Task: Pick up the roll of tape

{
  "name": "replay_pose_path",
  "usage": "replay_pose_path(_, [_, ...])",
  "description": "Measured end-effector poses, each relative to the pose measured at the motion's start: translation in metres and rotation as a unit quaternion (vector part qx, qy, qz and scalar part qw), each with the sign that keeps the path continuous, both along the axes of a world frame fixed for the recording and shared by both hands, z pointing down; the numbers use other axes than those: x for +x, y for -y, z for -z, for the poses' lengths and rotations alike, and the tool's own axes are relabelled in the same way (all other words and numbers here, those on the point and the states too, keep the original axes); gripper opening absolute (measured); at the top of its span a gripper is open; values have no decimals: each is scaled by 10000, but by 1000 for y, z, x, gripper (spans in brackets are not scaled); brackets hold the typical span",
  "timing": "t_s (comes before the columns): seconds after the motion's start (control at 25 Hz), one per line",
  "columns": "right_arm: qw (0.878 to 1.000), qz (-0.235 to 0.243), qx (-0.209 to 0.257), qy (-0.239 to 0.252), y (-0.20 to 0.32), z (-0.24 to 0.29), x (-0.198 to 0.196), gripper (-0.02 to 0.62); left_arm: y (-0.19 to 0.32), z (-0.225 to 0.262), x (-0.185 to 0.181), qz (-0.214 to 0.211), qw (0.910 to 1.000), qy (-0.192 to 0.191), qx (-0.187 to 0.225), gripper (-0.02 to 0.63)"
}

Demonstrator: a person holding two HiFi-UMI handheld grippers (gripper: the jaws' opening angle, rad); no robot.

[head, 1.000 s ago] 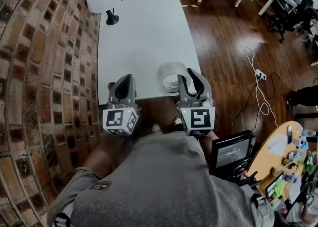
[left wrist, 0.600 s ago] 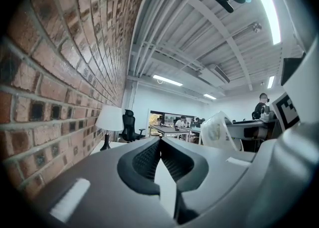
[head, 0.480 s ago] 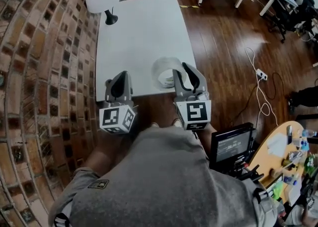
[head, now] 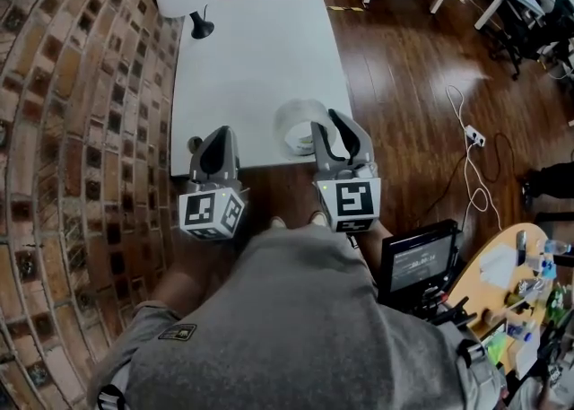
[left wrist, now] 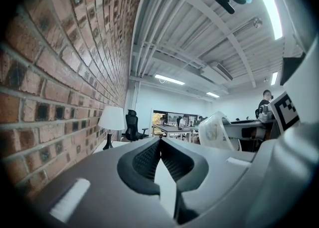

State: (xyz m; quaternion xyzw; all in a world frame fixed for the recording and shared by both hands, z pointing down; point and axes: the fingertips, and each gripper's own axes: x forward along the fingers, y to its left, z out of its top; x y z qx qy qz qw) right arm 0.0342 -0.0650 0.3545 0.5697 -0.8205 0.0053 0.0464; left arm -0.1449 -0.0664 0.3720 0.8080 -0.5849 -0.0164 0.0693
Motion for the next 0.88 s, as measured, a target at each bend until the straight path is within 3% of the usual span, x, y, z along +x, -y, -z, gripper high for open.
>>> replay_pose_path(0.88, [9999, 8, -2, -136, 2, -4, 0, 117, 2, -5, 0, -48, 10000, 34, -81, 3])
